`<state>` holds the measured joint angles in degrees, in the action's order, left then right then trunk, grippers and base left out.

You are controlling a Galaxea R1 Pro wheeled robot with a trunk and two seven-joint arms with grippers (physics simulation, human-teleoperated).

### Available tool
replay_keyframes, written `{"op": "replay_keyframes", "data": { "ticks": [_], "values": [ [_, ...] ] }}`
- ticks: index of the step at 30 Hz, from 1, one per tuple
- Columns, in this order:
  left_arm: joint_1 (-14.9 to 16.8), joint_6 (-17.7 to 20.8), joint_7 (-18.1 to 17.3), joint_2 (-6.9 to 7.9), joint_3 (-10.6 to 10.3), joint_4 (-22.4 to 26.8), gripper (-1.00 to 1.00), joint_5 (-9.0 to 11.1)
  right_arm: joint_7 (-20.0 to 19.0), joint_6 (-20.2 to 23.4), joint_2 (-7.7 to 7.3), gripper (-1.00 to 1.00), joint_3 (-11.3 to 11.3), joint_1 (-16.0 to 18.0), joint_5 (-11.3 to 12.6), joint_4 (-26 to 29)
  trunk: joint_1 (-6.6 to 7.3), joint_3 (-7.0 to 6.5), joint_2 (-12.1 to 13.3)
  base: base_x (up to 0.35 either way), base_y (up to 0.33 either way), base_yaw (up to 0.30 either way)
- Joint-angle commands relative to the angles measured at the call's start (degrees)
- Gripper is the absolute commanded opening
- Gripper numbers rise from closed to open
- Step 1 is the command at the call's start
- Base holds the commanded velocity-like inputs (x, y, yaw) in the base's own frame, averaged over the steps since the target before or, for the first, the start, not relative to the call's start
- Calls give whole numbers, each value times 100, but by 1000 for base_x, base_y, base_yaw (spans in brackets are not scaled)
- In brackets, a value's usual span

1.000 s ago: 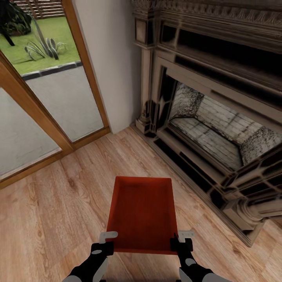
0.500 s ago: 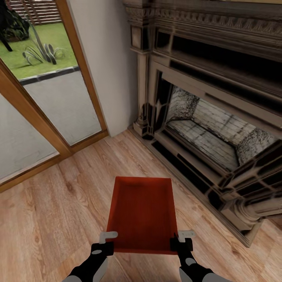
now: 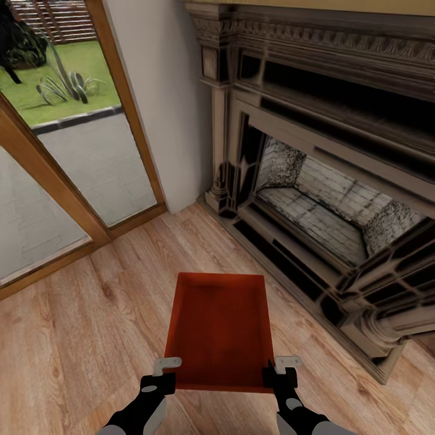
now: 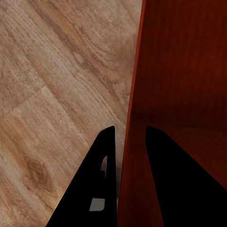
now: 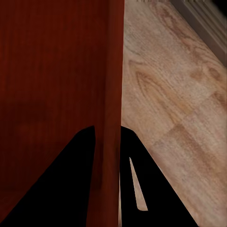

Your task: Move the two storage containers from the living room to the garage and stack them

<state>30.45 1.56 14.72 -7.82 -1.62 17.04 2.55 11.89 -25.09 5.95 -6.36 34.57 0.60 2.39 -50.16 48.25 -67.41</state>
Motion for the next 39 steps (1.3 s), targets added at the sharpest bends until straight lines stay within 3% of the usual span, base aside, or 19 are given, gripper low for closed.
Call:
{"op": "replay_keyframes", "data": {
  "ticks": [1,39],
  "values": [
    [-4,20,31,-1,-58,-17,-100,135,23,-75,2,-100,65,6,-66,262,0,-5,-2,0,0,0],
    [-4,20,31,-6,-58,-16,-100,134,24,-75,-4,-100,65,6,13,262,0,-345,-2,0,0,0]
  ]
}}
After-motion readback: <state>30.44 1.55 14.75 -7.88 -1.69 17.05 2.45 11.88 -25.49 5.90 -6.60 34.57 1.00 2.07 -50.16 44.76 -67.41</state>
